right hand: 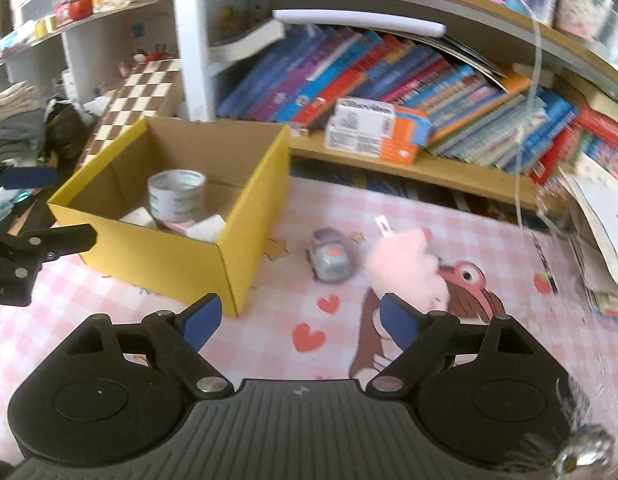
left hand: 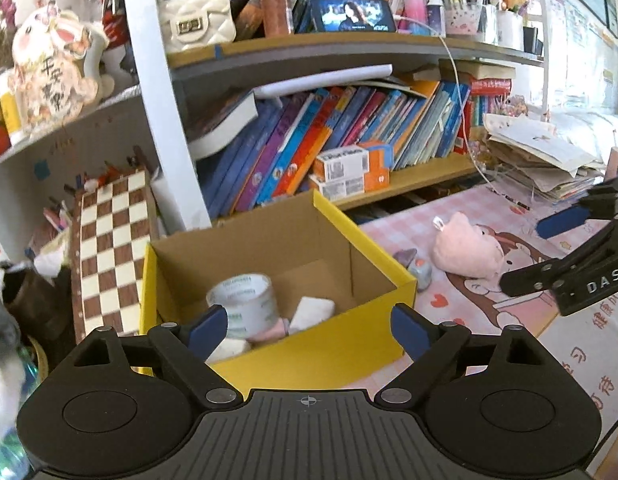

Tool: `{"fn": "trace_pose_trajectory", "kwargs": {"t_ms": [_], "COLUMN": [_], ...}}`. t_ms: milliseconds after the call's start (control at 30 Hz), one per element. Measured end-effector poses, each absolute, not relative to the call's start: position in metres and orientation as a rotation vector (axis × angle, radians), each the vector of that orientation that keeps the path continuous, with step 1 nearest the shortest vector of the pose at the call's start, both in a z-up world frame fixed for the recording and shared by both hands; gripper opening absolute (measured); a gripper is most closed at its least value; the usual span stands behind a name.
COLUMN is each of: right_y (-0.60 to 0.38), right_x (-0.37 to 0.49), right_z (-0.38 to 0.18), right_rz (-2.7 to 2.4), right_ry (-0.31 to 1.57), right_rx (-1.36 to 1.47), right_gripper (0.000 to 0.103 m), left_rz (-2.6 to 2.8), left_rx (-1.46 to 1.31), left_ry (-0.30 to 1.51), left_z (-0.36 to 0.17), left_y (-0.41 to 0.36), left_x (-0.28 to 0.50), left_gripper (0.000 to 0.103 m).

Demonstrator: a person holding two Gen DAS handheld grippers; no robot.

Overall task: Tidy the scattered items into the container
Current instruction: 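Raise both open tools away from the yellow box, then move the right tool to the pink plush pig while the left tool approaches the grey toy car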

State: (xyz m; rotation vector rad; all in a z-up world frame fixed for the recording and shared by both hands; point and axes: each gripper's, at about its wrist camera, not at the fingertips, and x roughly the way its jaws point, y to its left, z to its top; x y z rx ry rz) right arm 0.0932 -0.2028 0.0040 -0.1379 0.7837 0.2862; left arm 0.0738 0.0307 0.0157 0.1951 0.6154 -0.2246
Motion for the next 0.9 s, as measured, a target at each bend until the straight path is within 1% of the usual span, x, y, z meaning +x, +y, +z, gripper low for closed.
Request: {"fn": "trace_pose_trajectory", "kwargs": {"t_ms": [300, 700, 767, 900], "right_y": [-0.223, -0.239, -0.241, -0.244], "right_x": [0.065, 0.042, 0.041, 0.04], "right_z": [-0.007, -0.02, -0.021, -0.021], "right_rz": [0.176, 0.087, 0.077, 0.063], "right_ry": [0.766, 0.779, 0.777, 0.768], "right_rx": [-0.083, -0.056, -0.052, -0.051], "right_gripper": [0.088, 0.09, 0.091, 0.096], "left_rz": [-0.217, -0.251, -0.251, -0.25], "left_rx": [0.146, 0.148, 0.15, 0.158], "left_ry": [0.66, 0.675, 0.678, 0.684], "left_z": [0.003, -0.003, -0.004, -0.006], "left_y": [0.024, 0.006, 0.004, -0.001], "left_x": [0.065, 0.057, 0.056, 0.055], "left_gripper": [0.091, 0.091, 0.091, 0.091]}}
